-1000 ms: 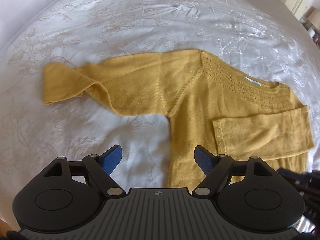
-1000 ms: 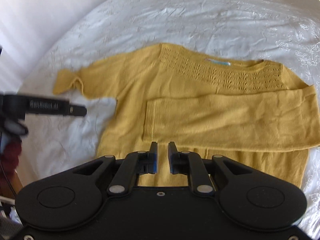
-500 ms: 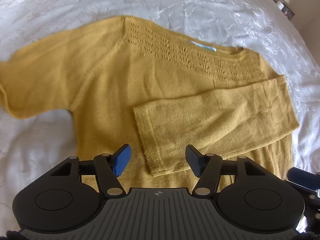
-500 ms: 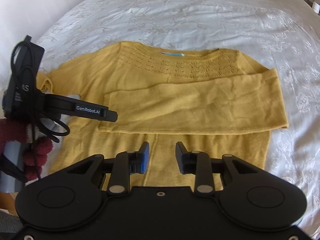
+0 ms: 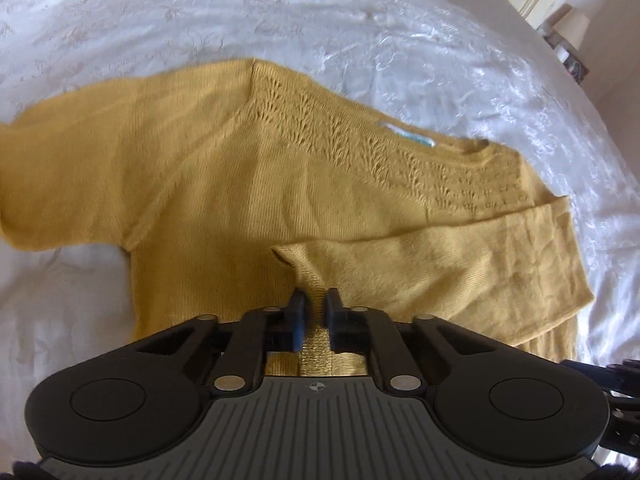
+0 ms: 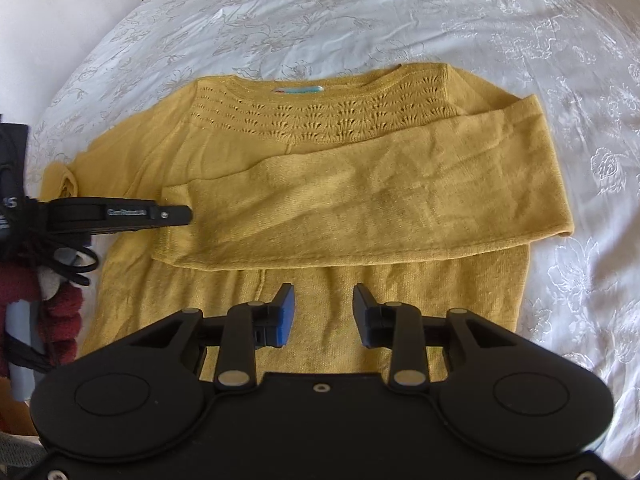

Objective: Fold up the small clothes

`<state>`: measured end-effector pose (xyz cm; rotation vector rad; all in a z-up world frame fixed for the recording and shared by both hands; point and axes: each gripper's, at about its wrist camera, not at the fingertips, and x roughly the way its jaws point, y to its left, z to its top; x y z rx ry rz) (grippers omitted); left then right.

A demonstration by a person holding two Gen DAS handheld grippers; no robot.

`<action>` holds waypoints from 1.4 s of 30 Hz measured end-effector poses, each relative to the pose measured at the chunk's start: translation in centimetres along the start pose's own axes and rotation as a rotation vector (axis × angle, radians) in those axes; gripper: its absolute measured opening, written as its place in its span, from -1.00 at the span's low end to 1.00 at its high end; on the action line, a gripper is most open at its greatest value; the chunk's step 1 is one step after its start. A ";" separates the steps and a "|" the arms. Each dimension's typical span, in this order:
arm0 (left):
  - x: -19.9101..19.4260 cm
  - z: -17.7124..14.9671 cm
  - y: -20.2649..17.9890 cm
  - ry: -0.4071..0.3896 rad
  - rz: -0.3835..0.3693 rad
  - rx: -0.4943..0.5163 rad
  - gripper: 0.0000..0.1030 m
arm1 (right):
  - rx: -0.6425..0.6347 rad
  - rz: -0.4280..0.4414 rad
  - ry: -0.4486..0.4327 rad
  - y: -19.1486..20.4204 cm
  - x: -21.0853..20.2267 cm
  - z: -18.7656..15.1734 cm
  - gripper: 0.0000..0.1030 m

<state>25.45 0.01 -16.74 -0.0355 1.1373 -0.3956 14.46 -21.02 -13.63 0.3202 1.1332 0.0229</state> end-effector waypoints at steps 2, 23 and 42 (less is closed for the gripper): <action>-1.1 0.5 -1.0 -0.031 0.025 0.065 -0.86 | 0.014 0.001 0.005 -0.4 0.3 0.1 -0.16; 0.6 8.6 6.1 -0.021 0.165 0.104 -0.86 | 0.271 -0.161 -0.115 -11.9 0.7 6.6 0.00; 3.3 8.0 9.1 0.059 0.155 0.024 -0.18 | 0.294 -0.209 -0.063 -13.9 4.5 7.9 -0.34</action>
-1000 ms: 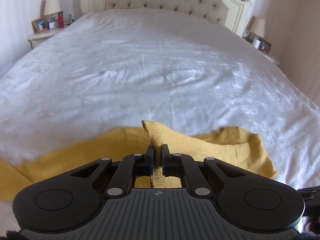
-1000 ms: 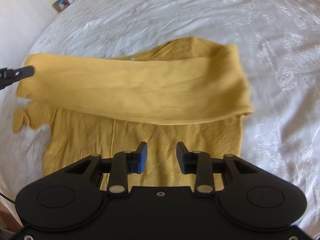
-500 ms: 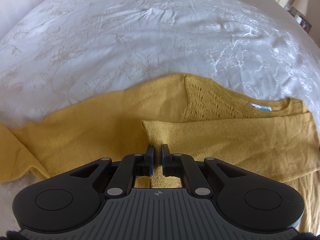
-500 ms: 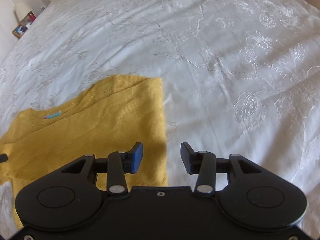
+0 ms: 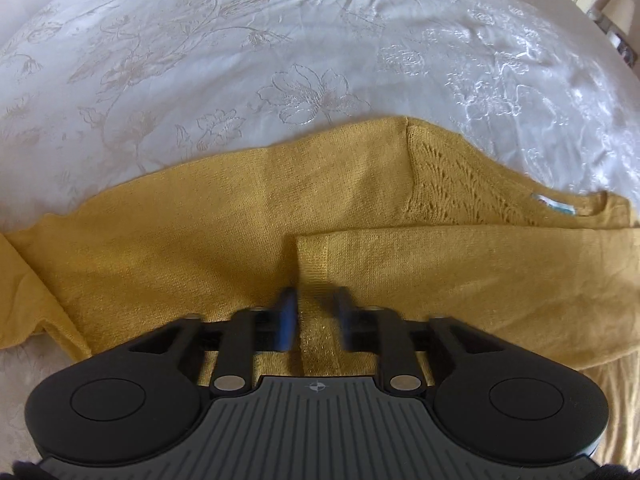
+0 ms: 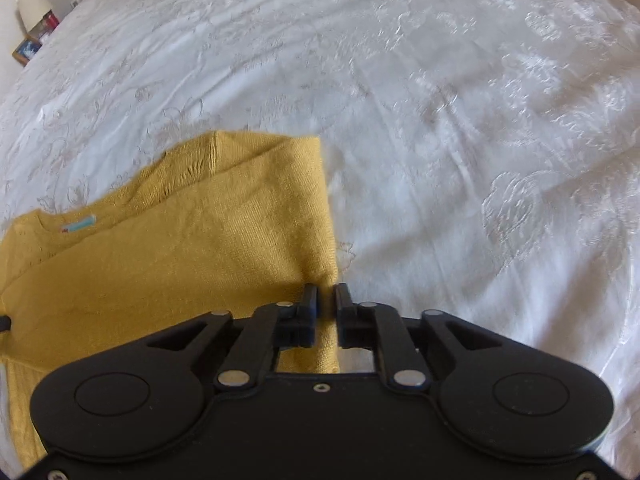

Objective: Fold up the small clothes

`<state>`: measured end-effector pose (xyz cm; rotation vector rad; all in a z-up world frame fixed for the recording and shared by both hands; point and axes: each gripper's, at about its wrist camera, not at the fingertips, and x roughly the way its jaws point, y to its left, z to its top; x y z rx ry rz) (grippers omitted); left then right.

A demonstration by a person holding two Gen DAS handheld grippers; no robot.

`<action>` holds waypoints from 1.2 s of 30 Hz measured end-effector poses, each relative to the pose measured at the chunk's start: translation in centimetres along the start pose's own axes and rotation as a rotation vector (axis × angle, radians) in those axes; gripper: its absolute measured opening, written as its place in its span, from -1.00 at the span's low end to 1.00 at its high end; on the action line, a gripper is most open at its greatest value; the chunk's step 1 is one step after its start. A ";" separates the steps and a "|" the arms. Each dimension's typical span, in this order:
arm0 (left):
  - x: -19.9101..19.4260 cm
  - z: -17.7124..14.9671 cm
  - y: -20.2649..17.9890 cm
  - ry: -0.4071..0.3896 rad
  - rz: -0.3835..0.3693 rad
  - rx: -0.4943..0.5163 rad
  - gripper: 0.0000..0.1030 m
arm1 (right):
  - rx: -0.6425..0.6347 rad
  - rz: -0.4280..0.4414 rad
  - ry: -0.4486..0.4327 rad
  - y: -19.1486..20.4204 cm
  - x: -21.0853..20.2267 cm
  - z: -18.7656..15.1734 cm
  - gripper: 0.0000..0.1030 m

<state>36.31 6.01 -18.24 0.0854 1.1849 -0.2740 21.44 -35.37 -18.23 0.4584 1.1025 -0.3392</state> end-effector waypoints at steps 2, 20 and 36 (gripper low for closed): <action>-0.7 -0.7 0.3 0.017 -0.045 -0.008 0.74 | -0.012 -0.011 -0.045 0.3 -1.4 -0.3 0.15; -9.6 -12.5 8.5 -0.083 0.098 -0.250 0.82 | -0.134 0.190 0.021 8.2 -7.8 -12.5 0.99; -8.5 -5.8 22.4 -0.221 0.097 -0.551 0.82 | -0.185 0.206 0.030 16.5 -10.0 -15.9 0.99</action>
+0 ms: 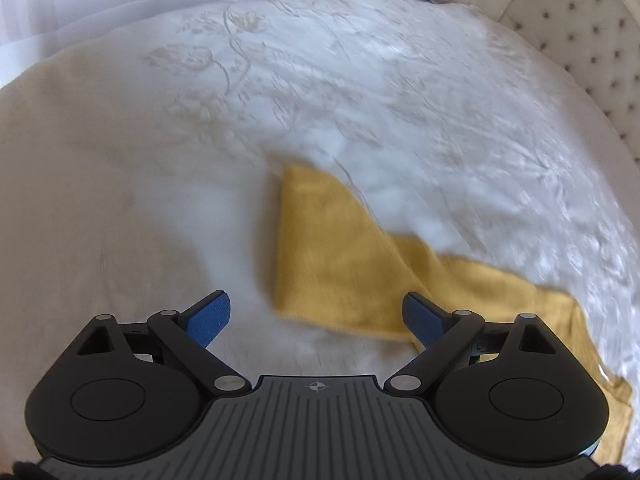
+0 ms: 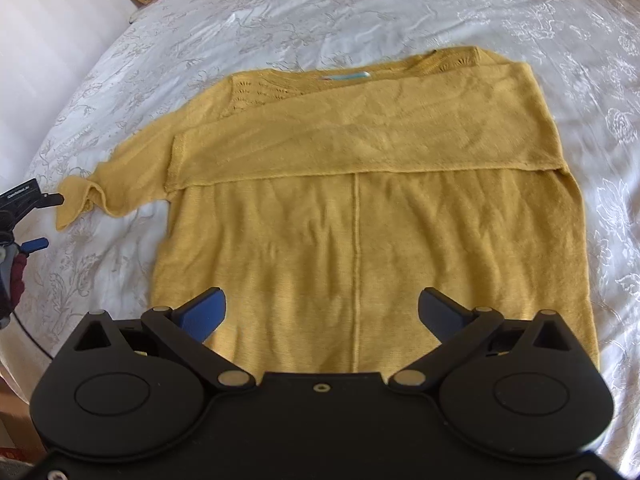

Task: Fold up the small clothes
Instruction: 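Fold the other sleeve across the body with the left gripper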

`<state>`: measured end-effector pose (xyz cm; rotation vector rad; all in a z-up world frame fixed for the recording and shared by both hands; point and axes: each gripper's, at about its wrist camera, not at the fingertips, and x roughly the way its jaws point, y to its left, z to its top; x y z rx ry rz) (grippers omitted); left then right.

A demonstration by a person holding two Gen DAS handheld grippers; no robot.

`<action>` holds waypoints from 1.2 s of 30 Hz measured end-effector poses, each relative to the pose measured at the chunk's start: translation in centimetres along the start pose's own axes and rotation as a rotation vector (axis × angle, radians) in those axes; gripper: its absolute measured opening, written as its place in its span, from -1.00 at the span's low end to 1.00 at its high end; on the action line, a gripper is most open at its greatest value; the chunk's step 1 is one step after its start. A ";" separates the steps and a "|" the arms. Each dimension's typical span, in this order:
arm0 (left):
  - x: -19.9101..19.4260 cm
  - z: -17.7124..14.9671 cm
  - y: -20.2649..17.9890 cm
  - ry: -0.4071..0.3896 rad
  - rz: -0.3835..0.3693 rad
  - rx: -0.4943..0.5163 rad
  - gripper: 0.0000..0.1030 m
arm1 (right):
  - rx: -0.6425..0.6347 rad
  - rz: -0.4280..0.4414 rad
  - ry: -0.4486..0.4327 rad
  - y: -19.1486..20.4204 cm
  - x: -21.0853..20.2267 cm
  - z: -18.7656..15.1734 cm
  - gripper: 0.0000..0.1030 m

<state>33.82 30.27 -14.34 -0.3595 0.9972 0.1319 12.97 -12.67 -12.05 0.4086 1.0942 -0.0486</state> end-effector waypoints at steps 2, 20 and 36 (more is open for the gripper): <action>1.1 1.1 0.4 0.004 0.012 0.009 0.82 | 0.001 0.004 -0.005 0.6 0.0 0.2 0.99; -6.5 2.5 -6.2 -0.116 -0.165 0.185 -0.91 | -0.027 0.047 0.044 1.9 1.5 0.3 0.99; -7.0 -9.2 -30.1 -0.059 -0.487 0.496 -0.90 | 0.031 0.068 0.018 -4.8 -1.5 -0.2 0.99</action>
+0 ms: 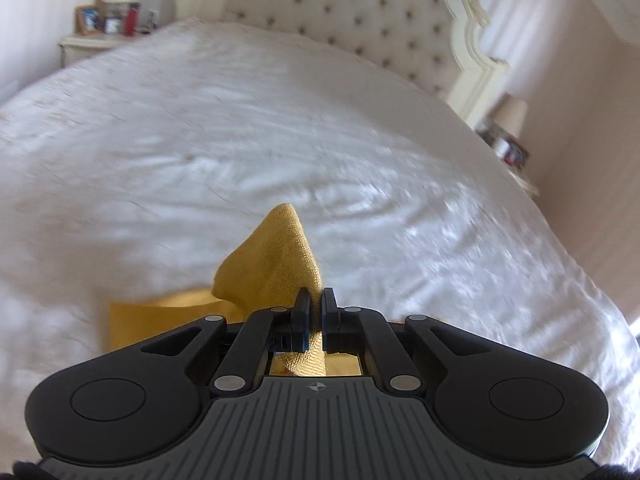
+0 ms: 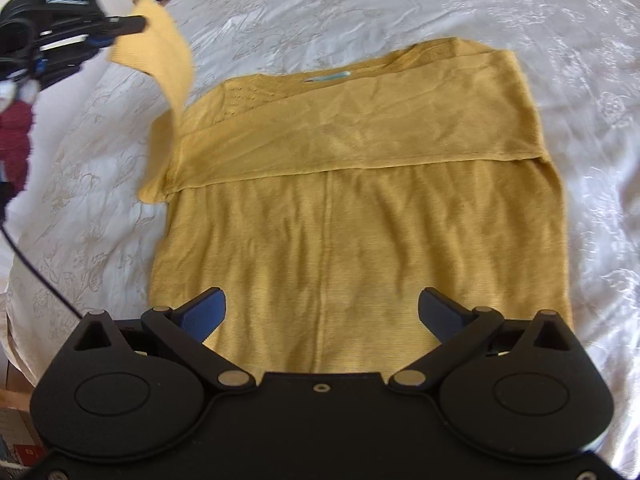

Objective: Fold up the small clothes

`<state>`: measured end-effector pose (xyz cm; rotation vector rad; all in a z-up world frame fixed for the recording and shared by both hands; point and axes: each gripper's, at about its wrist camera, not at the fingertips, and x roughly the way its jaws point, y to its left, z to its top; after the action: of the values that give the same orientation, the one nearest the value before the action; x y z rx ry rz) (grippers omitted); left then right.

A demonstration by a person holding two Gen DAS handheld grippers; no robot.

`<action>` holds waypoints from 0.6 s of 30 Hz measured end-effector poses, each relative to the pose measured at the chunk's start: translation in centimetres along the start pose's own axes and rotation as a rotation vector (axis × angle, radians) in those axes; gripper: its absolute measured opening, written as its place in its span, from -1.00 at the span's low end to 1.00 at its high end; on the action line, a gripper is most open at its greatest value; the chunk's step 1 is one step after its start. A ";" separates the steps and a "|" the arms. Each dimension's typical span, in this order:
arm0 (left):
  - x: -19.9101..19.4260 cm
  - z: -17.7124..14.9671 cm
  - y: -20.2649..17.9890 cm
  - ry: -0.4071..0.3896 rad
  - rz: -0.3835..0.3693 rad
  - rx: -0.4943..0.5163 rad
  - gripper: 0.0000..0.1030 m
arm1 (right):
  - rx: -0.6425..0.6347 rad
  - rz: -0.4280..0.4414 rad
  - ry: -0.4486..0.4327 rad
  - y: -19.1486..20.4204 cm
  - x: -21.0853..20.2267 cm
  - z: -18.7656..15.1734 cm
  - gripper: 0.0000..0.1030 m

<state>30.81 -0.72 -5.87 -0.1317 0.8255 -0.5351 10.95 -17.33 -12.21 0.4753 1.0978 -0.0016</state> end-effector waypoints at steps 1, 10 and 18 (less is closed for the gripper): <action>1.2 -0.7 -0.9 0.024 -0.009 0.003 -0.87 | 0.006 -0.005 -0.003 -0.6 -0.3 0.0 0.99; 2.6 -5.4 -2.9 0.121 -0.011 0.085 -0.47 | 0.004 -0.029 -0.013 -2.8 -1.1 1.5 0.99; 2.5 -6.4 5.7 0.202 0.229 0.051 -0.46 | -0.061 -0.016 -0.040 -0.6 0.9 4.9 0.99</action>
<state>29.80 3.54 -13.69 0.0647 1.0088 -0.3558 15.42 -19.54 -11.39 0.4102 1.0597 0.0080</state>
